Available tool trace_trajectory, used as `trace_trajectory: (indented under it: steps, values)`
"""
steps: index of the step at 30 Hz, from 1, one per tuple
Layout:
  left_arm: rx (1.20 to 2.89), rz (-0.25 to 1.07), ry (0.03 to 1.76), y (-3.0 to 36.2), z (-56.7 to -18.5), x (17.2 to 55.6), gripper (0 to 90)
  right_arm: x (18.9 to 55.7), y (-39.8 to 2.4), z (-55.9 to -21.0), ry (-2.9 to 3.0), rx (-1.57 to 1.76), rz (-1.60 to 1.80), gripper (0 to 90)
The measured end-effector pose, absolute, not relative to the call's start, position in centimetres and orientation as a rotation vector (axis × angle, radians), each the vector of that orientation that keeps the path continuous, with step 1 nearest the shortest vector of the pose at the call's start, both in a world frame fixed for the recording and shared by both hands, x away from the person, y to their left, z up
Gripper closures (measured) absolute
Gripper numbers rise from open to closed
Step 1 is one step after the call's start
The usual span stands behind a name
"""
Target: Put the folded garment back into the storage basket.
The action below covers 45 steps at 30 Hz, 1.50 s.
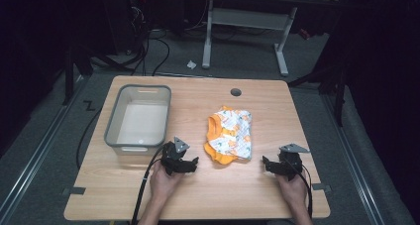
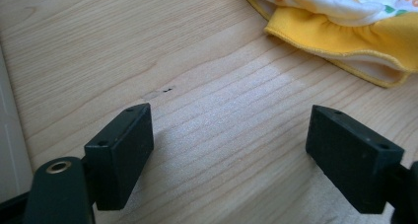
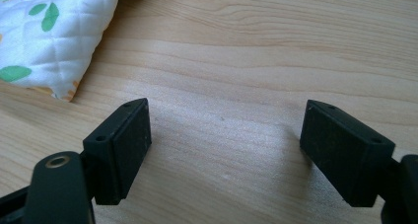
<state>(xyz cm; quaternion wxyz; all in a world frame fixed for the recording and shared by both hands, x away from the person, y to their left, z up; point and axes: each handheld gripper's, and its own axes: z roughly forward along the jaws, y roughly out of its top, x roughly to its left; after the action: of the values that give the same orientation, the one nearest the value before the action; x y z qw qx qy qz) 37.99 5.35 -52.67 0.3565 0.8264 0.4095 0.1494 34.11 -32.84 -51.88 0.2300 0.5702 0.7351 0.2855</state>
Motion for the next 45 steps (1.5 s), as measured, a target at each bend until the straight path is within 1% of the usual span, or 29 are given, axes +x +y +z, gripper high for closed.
trace_trajectory:
  steps: [15, 23, 31, 36, 45]
  values:
    - [2.128, 0.389, 1.069, 5.3, -52.7, 38.0, 18.7, 34.1, -32.8, -51.9, 2.023, 1.569, 0.783, 19.9]
    - [2.125, 0.397, 1.095, 4.8, -52.7, 38.0, 15.6, 34.1, -32.8, -51.9, 2.028, 1.567, 0.786, 20.1]
    - [2.127, 0.388, 1.107, 4.8, -52.6, 37.9, 16.6, 34.1, -32.8, -51.9, 2.028, 1.566, 0.786, 20.1]
    - [2.113, 0.355, 1.117, 4.8, -52.4, 37.9, 16.9, 34.1, -32.8, -51.9, 2.029, 1.566, 0.786, 20.0]
    - [2.095, 0.359, 1.103, 4.6, -51.7, 37.5, 16.7, 34.0, -32.8, -51.9, 2.033, 1.563, 0.786, 20.0]
